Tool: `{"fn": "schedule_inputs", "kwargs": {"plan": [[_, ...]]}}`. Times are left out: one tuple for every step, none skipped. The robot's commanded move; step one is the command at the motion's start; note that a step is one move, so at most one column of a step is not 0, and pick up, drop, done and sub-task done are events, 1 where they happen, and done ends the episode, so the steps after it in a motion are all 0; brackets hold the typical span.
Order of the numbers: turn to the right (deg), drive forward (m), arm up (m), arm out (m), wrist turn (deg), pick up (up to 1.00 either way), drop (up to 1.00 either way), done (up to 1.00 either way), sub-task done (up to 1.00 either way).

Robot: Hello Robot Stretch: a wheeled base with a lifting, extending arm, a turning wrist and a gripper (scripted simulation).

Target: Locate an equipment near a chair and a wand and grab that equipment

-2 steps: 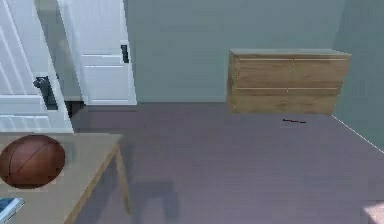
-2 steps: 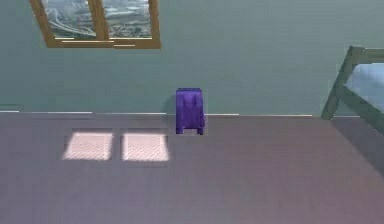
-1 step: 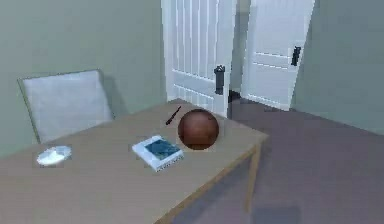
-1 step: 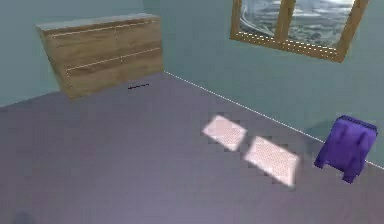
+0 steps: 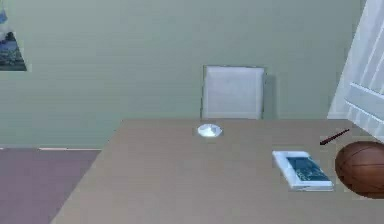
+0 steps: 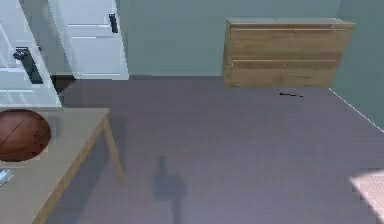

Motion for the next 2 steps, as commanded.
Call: {"fn": "schedule_inputs", "kwargs": {"plan": [[-39.0, 0.00, 0.00, 0.00, 0.0, 0.00, 0.00, 0.00, 0.00], [45.0, 0.00, 0.00, 0.00, 0.0, 0.00, 0.00, 0.00, 0.00]]}}
